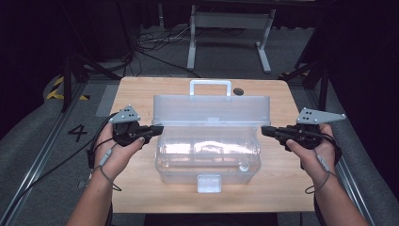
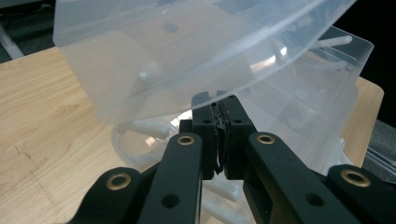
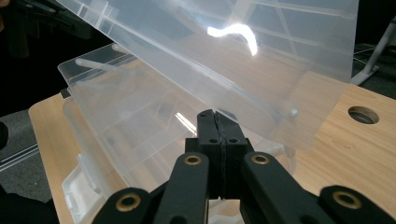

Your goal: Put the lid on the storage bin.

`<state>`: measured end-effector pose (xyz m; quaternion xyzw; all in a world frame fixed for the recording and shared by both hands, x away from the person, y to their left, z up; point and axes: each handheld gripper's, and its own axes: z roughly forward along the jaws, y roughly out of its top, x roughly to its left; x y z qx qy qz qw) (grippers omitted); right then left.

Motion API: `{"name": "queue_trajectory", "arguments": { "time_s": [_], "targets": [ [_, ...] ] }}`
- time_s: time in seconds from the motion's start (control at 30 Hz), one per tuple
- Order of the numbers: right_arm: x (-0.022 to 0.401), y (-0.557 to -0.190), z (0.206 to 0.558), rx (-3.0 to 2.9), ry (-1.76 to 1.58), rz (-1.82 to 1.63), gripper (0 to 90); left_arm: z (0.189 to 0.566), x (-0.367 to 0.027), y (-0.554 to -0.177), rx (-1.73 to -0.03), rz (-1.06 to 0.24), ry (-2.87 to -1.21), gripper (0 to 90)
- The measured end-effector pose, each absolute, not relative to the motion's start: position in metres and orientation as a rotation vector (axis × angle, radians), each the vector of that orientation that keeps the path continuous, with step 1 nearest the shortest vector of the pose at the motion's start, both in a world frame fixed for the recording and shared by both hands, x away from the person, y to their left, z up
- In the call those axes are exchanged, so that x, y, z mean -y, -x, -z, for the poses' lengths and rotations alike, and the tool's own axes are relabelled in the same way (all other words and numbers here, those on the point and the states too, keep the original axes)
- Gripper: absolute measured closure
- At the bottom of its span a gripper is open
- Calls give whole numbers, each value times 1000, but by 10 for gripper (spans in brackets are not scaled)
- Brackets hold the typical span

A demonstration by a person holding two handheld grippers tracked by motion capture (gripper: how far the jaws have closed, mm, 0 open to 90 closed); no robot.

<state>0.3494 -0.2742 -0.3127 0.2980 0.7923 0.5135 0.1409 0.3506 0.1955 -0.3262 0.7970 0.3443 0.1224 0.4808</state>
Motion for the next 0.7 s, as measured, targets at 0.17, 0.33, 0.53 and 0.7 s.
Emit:
{"name": "queue_trajectory", "arguments": {
  "time_s": [0.17, 0.33, 0.53, 0.7],
  "targets": [
    [274, -348, 315, -2293, -857, -1488, 900, 328, -196, -350, -841, -298, -1934, 868],
    [274, -347, 315, -2296, -855, -1483, 900, 328, -196, -350, -841, -297, -1935, 870],
    [273, -342, 317, -2297, -848, -1478, 900, 329, -196, -346, -834, -291, -1954, 866],
    [274, -337, 322, -2301, -851, -1478, 900, 332, -196, -342, -829, -280, -1974, 865]
  ]
}}
